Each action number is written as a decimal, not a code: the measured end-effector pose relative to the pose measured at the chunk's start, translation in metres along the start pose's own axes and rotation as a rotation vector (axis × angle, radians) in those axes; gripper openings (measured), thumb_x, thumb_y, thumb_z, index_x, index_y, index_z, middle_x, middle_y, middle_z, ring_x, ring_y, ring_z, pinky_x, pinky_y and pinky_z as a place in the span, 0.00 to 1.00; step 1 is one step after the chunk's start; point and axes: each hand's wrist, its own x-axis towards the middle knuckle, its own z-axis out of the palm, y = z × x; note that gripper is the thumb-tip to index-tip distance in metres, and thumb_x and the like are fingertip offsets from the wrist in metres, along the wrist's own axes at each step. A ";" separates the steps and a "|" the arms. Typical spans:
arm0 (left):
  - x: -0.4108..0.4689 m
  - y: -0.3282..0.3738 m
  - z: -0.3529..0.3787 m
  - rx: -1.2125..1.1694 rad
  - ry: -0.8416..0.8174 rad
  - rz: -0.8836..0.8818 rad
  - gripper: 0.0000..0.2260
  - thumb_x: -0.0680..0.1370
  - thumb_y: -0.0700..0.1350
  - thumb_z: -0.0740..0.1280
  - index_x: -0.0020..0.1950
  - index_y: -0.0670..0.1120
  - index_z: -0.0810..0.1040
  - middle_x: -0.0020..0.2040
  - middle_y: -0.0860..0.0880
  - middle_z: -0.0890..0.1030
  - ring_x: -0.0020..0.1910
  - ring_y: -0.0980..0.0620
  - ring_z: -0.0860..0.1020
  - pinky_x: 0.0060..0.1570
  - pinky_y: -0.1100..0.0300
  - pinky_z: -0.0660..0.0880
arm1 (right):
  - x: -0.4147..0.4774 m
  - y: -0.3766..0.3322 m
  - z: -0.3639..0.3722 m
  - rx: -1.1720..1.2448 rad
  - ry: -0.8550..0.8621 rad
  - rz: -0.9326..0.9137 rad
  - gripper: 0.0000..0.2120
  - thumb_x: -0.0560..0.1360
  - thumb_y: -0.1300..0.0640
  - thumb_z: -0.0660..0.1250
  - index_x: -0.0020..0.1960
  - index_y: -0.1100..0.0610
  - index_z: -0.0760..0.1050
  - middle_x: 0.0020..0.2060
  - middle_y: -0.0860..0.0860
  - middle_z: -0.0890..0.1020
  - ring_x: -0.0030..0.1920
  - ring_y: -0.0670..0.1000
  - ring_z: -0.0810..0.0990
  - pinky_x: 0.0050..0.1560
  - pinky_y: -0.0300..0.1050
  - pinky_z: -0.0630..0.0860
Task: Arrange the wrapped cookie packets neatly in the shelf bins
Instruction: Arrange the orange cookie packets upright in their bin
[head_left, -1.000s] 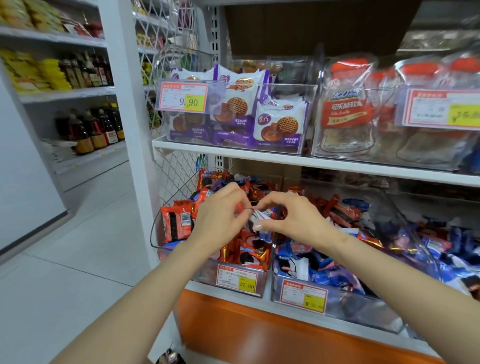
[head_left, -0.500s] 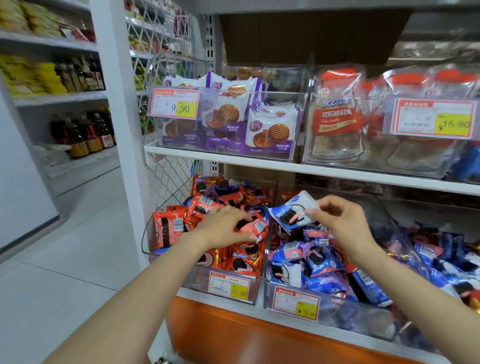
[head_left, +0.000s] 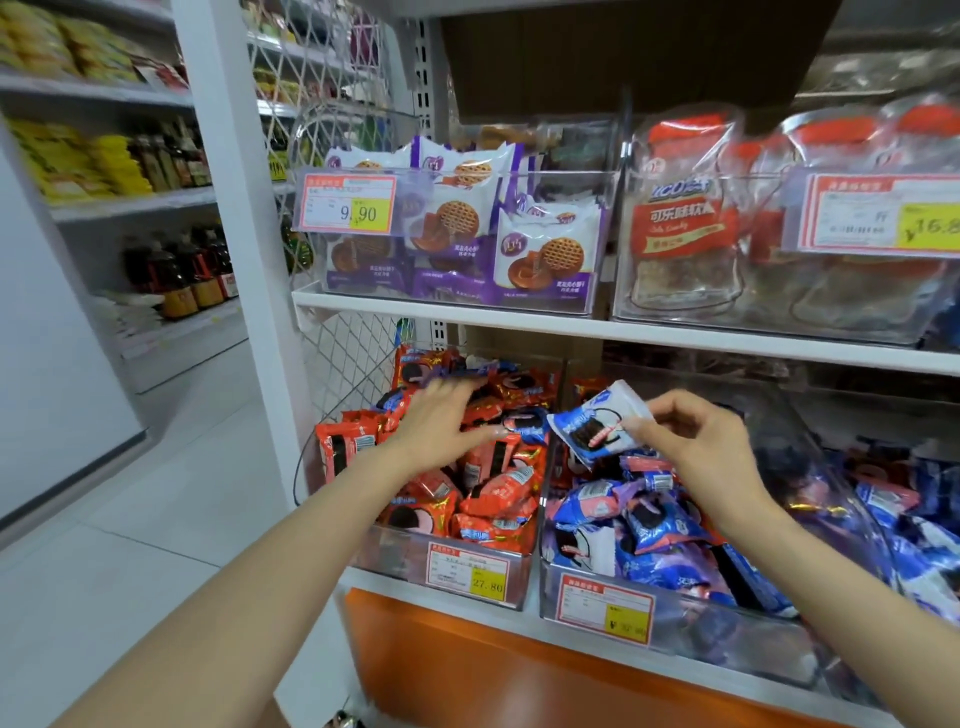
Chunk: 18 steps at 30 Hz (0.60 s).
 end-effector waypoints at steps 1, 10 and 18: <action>0.003 -0.001 0.005 0.002 -0.077 -0.017 0.34 0.75 0.63 0.61 0.75 0.49 0.57 0.73 0.46 0.63 0.72 0.47 0.59 0.70 0.52 0.56 | -0.001 0.002 -0.001 -0.001 -0.003 0.004 0.06 0.71 0.61 0.72 0.37 0.55 0.78 0.33 0.55 0.82 0.35 0.49 0.77 0.35 0.36 0.71; 0.002 -0.007 -0.003 0.091 -0.028 0.078 0.19 0.78 0.61 0.57 0.61 0.52 0.77 0.56 0.53 0.80 0.58 0.52 0.71 0.59 0.55 0.60 | -0.003 0.009 -0.004 -0.014 -0.029 0.001 0.08 0.71 0.62 0.72 0.35 0.54 0.77 0.31 0.57 0.81 0.32 0.45 0.75 0.36 0.37 0.71; 0.056 -0.020 0.004 0.001 0.216 -0.123 0.17 0.77 0.45 0.64 0.66 0.45 0.72 0.64 0.43 0.74 0.64 0.43 0.69 0.59 0.52 0.67 | -0.006 0.009 -0.007 0.005 -0.009 -0.003 0.06 0.71 0.62 0.72 0.36 0.56 0.78 0.30 0.56 0.81 0.32 0.46 0.76 0.35 0.36 0.71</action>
